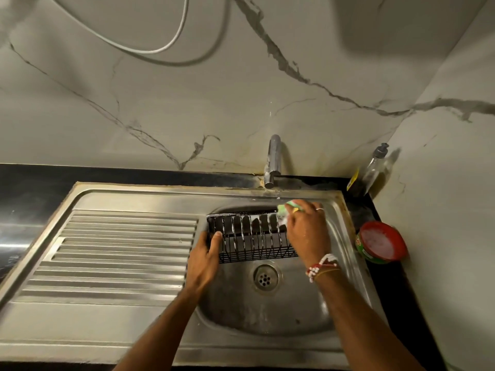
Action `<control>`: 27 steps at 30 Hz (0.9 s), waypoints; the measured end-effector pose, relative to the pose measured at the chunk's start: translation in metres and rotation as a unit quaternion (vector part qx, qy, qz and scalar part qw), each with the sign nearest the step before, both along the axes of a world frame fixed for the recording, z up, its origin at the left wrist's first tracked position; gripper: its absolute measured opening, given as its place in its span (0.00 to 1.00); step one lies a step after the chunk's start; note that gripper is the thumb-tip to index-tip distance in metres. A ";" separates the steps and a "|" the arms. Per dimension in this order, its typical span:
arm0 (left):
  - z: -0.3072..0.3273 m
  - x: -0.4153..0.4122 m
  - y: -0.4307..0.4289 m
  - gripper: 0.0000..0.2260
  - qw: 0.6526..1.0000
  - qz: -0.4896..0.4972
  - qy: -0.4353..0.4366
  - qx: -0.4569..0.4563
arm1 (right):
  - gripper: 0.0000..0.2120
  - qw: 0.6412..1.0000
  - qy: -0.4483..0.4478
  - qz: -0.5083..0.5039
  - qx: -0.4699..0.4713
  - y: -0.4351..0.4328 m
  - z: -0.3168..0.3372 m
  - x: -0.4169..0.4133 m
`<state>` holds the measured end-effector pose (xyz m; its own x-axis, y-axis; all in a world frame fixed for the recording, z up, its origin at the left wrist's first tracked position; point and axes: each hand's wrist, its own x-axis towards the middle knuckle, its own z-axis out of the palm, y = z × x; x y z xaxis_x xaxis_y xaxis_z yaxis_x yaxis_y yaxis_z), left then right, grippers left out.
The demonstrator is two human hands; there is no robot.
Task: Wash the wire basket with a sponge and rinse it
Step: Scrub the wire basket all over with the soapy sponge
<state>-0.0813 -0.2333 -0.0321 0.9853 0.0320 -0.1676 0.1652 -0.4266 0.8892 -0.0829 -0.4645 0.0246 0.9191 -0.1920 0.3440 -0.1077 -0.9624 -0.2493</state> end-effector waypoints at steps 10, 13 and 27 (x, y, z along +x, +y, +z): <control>-0.010 -0.002 0.001 0.18 0.998 0.018 -0.005 -0.056 | 0.15 0.993 -0.003 0.121 -0.016 0.061 -0.003 0.008; -0.019 -0.002 0.011 0.18 0.995 0.050 0.003 -0.088 | 0.13 0.997 0.002 0.070 -0.021 0.019 0.008 0.005; -0.032 -0.010 0.013 0.19 0.976 0.032 0.118 -0.179 | 0.12 0.983 0.042 0.153 0.094 0.007 0.050 0.010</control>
<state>-0.0914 -0.2204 -0.0641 0.9157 -0.0106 -0.4018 0.3998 -0.0786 0.9132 -0.0730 -0.4579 0.0747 0.9672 0.0448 0.2501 0.1521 -0.8906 -0.4286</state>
